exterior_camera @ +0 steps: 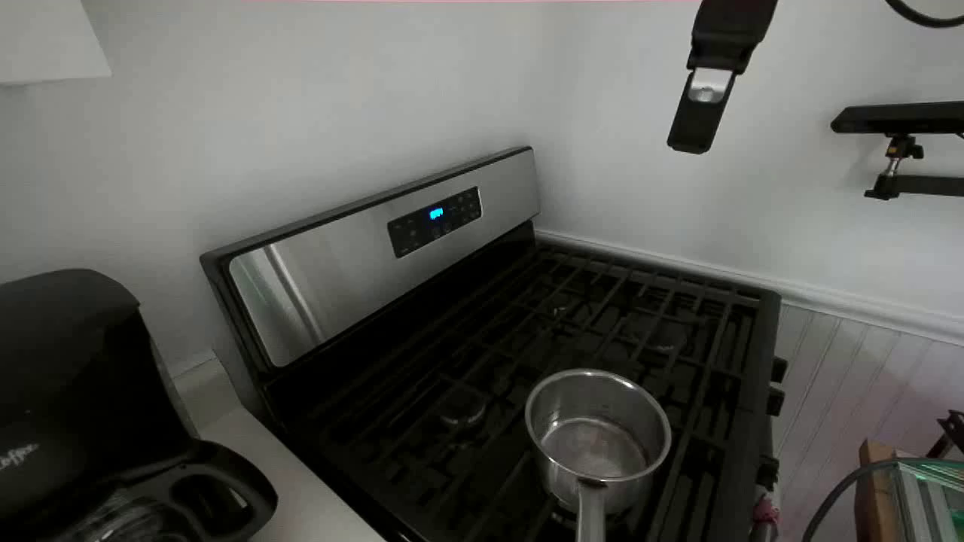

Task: Move the pot forward

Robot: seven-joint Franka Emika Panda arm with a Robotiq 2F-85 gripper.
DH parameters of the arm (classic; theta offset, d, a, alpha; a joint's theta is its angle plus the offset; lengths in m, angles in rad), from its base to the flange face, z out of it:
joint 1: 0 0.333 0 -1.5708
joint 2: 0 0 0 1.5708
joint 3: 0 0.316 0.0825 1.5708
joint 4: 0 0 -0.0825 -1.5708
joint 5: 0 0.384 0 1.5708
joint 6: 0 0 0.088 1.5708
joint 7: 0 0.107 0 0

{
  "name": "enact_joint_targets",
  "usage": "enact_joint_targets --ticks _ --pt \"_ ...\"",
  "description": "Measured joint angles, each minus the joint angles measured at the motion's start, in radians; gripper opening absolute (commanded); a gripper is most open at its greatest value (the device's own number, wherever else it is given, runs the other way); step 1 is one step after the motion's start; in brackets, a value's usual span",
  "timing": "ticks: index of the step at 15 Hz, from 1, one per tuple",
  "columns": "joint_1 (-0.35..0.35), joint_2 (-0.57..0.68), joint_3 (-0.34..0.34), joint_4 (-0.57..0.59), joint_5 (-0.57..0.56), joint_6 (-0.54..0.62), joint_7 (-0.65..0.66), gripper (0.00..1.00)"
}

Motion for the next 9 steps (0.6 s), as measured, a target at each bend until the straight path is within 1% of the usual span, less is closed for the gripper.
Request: enact_joint_targets --ticks 7,9 --pt "-0.001 0.0 0.001 0.0 0.0 0.0 0.0 1.0" --pt "-0.023 0.012 0.002 -0.004 -0.007 0.0 0.019 1.0"
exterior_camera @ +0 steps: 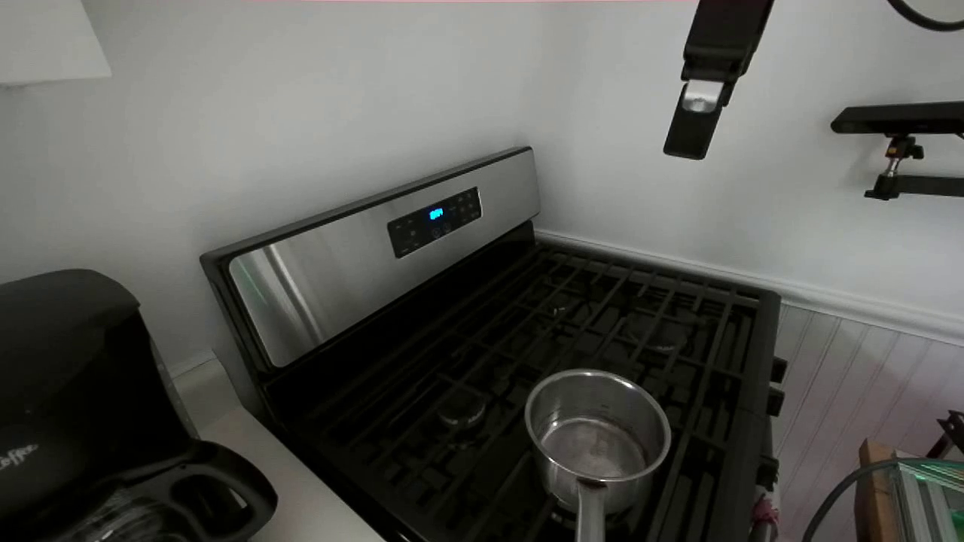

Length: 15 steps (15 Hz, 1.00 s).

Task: Move the pot forward

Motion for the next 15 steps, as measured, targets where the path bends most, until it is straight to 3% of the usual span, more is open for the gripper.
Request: enact_joint_targets --ticks 6,10,15 --pt "-0.137 0.123 -0.007 -0.042 -0.06 0.003 0.047 1.0" --pt "-0.161 0.202 -0.011 -0.061 -0.102 0.034 0.047 1.0" --pt "-0.162 0.249 -0.015 -0.121 -0.139 0.172 0.042 1.0"
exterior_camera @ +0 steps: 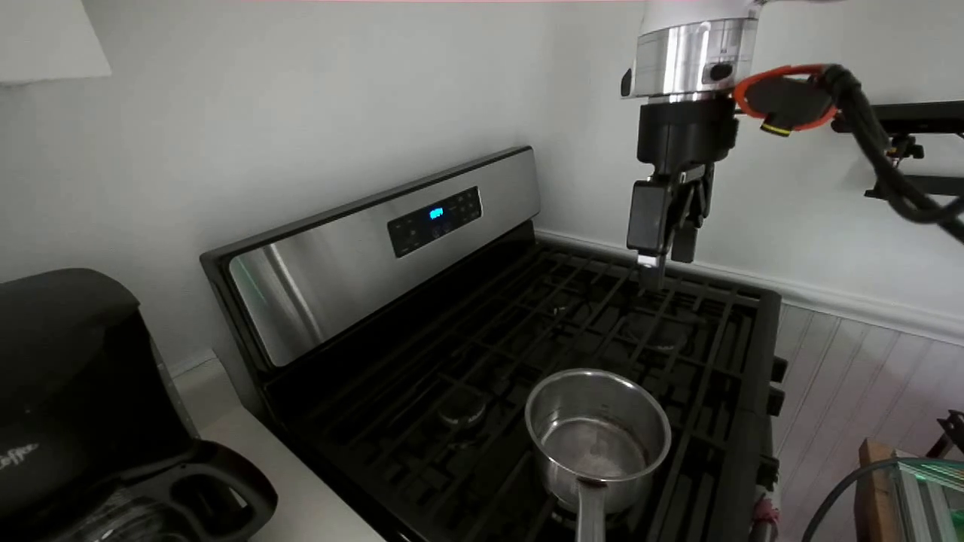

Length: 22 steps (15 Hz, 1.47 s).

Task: Move the pot forward

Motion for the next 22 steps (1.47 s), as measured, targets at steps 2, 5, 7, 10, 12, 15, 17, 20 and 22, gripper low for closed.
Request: enact_joint_targets --ticks 2,5,7,10,12,15,17,20,22 --pt "0.0 0.01 0.0 -0.03 -0.009 0.053 -0.015 1.0" --pt "0.001 0.014 0.0 -0.035 -0.01 0.058 -0.016 1.0" --pt "0.001 0.014 0.0 -0.033 -0.01 0.058 -0.016 1.0" --pt "0.006 0.019 0.006 -0.048 -0.019 0.083 -0.028 1.0" --pt "0.013 0.029 0.012 -0.078 -0.023 0.144 -0.047 1.0" --pt "0.031 0.051 0.012 -0.125 -0.023 0.236 -0.081 1.0" --pt "0.04 0.072 0.012 -0.151 -0.023 0.289 -0.097 1.0" --pt "0.044 0.114 0.014 -0.182 -0.023 0.367 -0.107 1.0" --pt "0.046 0.144 0.014 -0.197 -0.023 0.416 -0.116 1.0"
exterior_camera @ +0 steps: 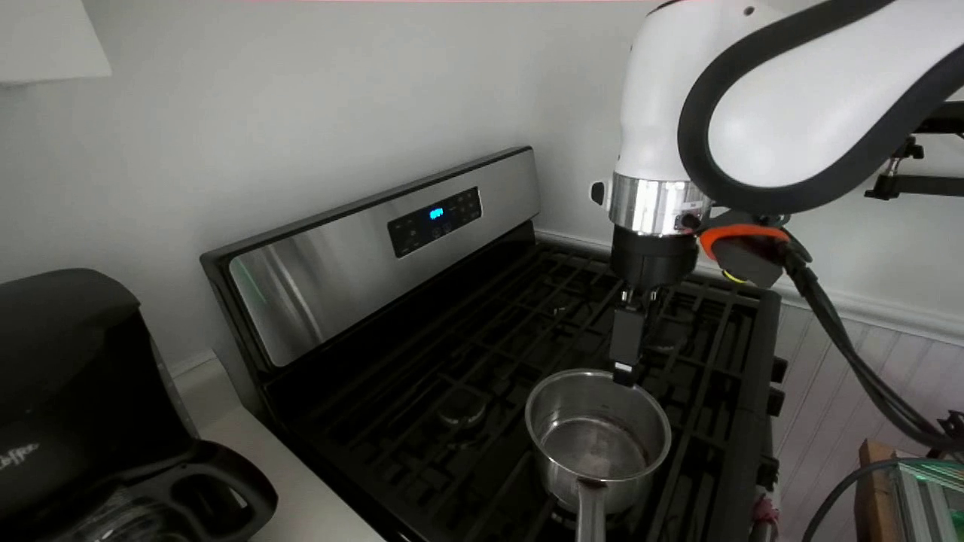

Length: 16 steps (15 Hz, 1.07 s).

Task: Move the pot forward

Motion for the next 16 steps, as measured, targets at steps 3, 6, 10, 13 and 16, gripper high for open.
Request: enact_joint_targets --ticks 3,6,10,13,16 --pt "0.002 0.044 0.0 -0.015 0.0 0.075 -0.014 1.0" --pt "0.004 0.091 -0.002 -0.019 0.003 0.135 -0.023 1.0" --pt "0.008 0.142 -0.005 -0.019 0.021 0.189 -0.04 0.78" --pt "0.009 0.167 -0.007 -0.019 0.044 0.21 -0.062 0.46" --pt "0.009 0.181 -0.01 -0.018 0.079 0.217 -0.093 0.33"
